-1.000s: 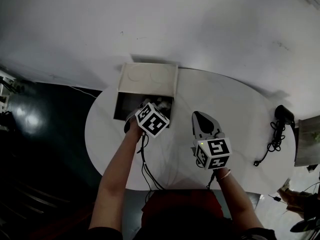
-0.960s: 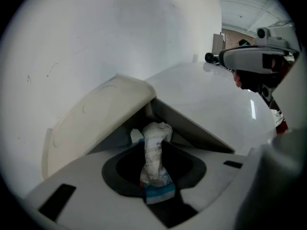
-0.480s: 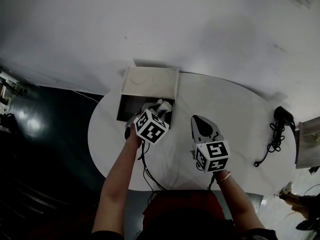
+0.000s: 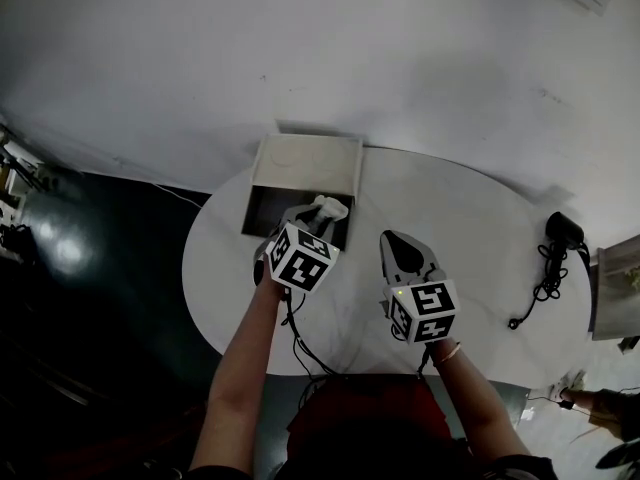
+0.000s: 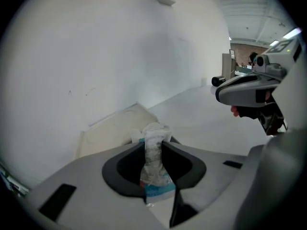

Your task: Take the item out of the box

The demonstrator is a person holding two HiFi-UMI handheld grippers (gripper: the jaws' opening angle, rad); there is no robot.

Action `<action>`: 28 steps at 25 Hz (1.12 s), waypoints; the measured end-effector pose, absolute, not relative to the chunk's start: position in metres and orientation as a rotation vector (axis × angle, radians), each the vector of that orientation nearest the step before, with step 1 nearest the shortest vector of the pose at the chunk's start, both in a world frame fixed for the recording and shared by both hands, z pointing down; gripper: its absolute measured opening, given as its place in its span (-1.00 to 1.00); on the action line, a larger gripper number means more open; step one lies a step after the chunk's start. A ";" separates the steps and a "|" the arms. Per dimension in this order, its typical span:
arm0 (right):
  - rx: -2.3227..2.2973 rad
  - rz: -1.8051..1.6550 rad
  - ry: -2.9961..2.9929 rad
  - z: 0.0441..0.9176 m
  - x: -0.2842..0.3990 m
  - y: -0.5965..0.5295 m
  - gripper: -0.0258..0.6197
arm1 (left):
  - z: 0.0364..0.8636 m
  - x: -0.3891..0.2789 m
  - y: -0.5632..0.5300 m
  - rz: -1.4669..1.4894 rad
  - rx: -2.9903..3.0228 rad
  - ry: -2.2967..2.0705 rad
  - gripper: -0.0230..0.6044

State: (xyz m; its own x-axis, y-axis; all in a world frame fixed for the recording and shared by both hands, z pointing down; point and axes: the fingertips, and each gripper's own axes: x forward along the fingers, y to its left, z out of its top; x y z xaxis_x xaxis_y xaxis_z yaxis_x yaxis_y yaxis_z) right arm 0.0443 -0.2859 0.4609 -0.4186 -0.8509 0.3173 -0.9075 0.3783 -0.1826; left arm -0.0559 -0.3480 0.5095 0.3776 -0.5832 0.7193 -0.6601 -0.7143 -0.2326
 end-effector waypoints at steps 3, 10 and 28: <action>1.590 0.480 -2.470 0.456 0.042 -0.279 -0.88 | 0.501 -0.060 -0.342 1.188 2.519 -1.190 -0.53; 1.599 0.460 -2.490 0.446 0.038 -0.264 -0.88 | 0.488 -0.072 -0.322 1.092 2.491 -1.275 -0.53; 1.607 0.404 -2.522 0.422 0.029 -0.232 -0.88 | 0.436 -0.093 -0.272 0.777 2.506 -1.425 -0.53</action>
State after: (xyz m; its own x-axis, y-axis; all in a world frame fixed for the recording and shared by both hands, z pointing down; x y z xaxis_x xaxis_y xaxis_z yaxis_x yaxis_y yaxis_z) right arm 0.0285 -0.2322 0.4215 -0.4277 -0.8700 0.2452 -0.9031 0.3996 -0.1574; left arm -0.0928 -0.2722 0.4360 0.4127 -0.7559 0.5083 -0.8367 -0.5351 -0.1164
